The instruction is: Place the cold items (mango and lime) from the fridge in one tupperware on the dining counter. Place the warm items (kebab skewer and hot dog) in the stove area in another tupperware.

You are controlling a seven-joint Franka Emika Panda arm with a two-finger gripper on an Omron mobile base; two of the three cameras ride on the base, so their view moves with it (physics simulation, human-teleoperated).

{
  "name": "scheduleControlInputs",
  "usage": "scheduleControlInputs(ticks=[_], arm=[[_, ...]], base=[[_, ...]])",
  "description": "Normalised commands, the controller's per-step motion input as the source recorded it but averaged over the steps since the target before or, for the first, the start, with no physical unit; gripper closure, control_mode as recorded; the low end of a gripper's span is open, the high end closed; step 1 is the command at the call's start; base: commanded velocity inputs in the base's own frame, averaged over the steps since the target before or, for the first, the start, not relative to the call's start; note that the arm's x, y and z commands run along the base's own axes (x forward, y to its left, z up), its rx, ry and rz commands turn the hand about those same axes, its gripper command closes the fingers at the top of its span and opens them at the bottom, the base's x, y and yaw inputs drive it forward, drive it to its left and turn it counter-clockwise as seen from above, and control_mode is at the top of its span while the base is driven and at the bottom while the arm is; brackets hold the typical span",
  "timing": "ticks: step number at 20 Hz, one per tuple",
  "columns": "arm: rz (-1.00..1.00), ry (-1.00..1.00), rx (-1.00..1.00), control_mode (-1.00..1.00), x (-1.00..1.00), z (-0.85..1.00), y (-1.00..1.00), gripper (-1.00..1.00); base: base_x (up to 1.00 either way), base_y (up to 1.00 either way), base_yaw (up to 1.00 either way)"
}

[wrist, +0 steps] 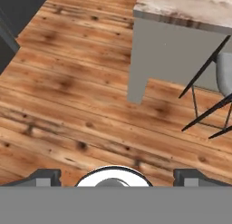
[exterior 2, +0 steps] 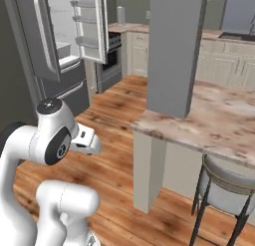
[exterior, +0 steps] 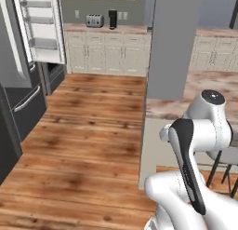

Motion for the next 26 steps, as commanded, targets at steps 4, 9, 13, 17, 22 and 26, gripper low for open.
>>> scheduleControlInputs(ticks=[4,9,13,17,22,26], arm=[[0.0,0.0,0.0,1.0,0.0,0.0,0.0,-1.0],[0.0,0.0,0.0,1.0,0.0,0.0,0.0,-1.0],[0.0,0.0,0.0,1.0,0.0,0.0,0.0,-1.0],[0.0,0.0,0.0,1.0,0.0,0.0,0.0,-1.0],[0.0,0.0,0.0,1.0,0.0,0.0,0.0,-1.0],[0.0,0.0,0.0,1.0,0.0,0.0,0.0,-1.0]], base=[[0.65,0.86,-0.16],[0.83,0.77,-0.17],[0.78,0.67,-0.26],[0.78,0.58,-0.32],[0.8,0.39,-0.33],[0.89,0.3,-0.21]])
